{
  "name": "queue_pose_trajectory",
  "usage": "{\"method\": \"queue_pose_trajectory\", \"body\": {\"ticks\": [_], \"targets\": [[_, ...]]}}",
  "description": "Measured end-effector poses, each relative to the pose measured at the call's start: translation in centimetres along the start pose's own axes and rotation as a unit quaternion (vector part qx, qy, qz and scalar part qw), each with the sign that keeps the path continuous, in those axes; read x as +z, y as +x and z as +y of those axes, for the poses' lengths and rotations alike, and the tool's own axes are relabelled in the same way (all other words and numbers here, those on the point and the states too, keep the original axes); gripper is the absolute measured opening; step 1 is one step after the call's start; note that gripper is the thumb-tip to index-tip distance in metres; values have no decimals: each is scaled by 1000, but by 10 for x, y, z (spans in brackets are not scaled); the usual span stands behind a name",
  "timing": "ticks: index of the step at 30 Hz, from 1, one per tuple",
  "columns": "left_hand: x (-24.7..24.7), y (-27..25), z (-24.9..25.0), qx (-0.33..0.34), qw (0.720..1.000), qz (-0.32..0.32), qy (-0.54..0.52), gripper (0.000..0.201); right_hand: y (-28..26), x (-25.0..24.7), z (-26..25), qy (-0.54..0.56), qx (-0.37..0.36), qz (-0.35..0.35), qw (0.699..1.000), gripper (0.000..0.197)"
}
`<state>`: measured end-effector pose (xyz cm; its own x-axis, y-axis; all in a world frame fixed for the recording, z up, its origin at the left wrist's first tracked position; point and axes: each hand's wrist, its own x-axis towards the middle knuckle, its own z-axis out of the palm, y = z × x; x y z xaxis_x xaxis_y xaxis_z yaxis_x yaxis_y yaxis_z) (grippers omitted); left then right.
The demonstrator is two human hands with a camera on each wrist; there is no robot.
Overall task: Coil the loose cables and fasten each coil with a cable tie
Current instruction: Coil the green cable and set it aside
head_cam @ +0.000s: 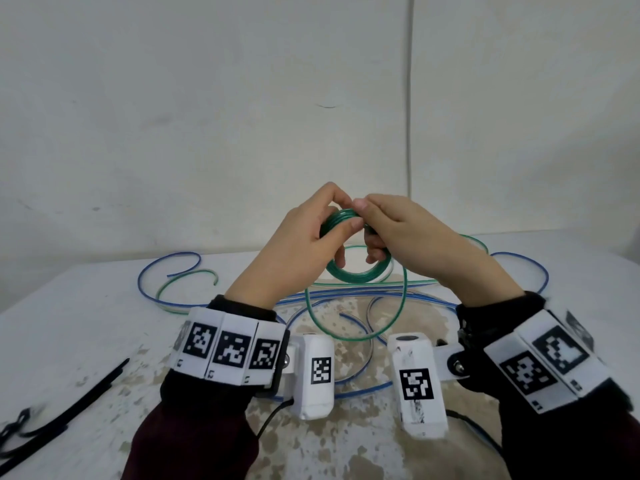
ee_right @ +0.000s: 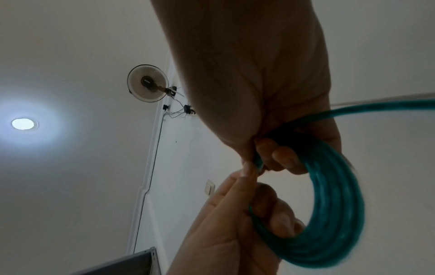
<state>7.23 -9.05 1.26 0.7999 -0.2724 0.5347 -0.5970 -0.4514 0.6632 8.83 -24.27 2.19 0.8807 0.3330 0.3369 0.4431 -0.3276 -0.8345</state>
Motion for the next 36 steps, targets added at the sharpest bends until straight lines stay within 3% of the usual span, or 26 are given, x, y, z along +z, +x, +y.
{"method": "queue_pose_trajectory", "body": {"ticks": [6, 10, 14, 18, 22, 27, 30, 33, 36], "targets": [[-1, 1, 3, 12, 999, 33, 1, 12, -2, 2, -4, 28, -5, 23, 999, 22], [-4, 1, -3, -18, 1000, -12, 14, 10, -1, 6, -2, 2, -9, 27, 1000, 18], [-6, 0, -3, -3, 997, -28, 75, 17, 0, 8, -1, 10, -12, 20, 1000, 16], [-9, -1, 0, 19, 997, 10, 77, 19, 1, 6, 0, 34, -37, 11, 999, 20], [-18, 1, 0, 37, 995, 94, 24, 18, 3, 3, 0, 77, -57, -3, 995, 34], [-11, 3, 4, 59, 987, 148, -29, 18, 3, 0, 0, 269, -44, -57, 961, 34], [-11, 2, 3, 27, 994, 80, -69, 16, 3, -2, 2, 285, -30, -57, 956, 34], [-15, 0, 1, -23, 996, -21, -81, 15, 2, -3, 4, 155, -48, -62, 985, 33], [-21, -3, 0, -50, 992, -66, -95, 18, 0, -3, 2, 75, -59, -69, 993, 33]]}}
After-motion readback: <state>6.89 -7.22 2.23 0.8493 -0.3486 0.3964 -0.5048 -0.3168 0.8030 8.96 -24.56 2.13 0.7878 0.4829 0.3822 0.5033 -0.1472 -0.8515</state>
